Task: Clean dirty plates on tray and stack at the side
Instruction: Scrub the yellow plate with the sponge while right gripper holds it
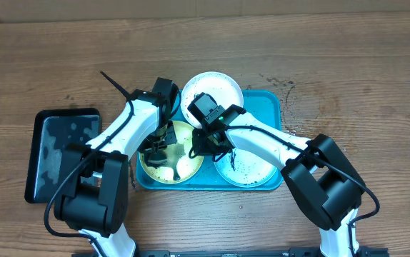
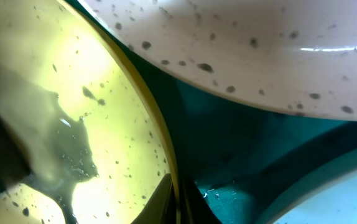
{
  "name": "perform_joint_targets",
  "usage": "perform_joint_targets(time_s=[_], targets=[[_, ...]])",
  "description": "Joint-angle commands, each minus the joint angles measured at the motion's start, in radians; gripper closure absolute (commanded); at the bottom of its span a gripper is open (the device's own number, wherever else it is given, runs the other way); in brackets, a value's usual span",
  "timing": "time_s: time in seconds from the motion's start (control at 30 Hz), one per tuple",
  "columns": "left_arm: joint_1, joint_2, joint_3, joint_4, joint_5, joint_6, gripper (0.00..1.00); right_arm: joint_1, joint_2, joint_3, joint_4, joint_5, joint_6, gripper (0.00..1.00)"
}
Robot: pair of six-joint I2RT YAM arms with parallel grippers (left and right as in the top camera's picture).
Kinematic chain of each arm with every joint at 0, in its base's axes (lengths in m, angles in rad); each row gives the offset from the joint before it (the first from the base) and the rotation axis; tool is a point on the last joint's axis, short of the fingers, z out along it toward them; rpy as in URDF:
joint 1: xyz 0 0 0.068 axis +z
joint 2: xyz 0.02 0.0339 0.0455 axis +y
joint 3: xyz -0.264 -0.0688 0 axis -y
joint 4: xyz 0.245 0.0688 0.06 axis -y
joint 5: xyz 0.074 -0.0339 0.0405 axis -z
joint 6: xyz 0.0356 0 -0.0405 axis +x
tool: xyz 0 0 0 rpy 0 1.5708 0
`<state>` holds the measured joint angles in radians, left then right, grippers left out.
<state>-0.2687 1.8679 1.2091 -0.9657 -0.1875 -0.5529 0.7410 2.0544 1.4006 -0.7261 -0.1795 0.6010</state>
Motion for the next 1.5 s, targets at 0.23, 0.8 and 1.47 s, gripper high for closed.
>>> perform_joint_targets(time_s=[0.23, 0.8, 1.47], targets=[[-0.007, 0.009, -0.005, 0.062, 0.427, 0.065, 0.96, -0.002, 0.011, 0.001, 0.002, 0.002, -0.007, 0.95], [-0.005, 0.010, -0.140, 0.084, -0.031, 0.021, 0.96, -0.005, 0.011, 0.001, -0.001, 0.003, -0.007, 0.95], [0.015, -0.023, 0.248, -0.238, -0.113, -0.098, 0.96, -0.012, 0.008, 0.039, -0.035, -0.002, -0.050, 0.96]])
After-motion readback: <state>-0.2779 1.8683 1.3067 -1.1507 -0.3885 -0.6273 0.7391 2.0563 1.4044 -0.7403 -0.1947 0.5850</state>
